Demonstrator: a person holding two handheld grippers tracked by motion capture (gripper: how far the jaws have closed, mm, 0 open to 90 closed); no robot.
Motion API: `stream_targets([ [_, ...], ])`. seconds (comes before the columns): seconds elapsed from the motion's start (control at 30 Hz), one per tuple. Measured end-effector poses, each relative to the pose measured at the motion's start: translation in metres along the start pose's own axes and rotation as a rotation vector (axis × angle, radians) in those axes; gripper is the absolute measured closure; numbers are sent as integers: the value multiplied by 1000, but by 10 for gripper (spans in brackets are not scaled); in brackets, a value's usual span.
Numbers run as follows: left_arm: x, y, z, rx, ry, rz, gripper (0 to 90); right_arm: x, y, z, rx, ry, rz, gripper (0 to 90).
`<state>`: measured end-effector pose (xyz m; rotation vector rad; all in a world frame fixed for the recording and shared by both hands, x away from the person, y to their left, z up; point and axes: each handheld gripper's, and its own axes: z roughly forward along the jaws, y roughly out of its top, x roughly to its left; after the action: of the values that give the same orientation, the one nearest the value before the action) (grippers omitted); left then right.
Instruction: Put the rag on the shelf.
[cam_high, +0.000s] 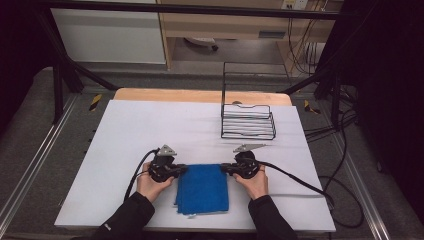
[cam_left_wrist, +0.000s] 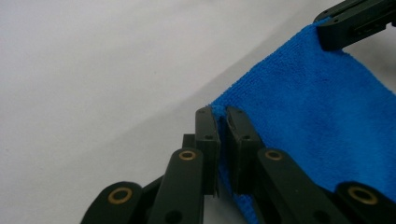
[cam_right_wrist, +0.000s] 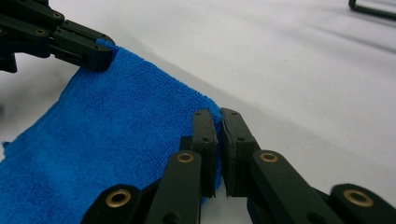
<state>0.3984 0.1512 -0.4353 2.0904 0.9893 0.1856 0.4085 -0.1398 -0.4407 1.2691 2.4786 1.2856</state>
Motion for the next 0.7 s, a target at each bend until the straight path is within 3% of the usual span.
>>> stream_targets([
  [0.7,-20,11,-42,-208,22,59,843,17,9,-37,-203,4,-79,859],
])
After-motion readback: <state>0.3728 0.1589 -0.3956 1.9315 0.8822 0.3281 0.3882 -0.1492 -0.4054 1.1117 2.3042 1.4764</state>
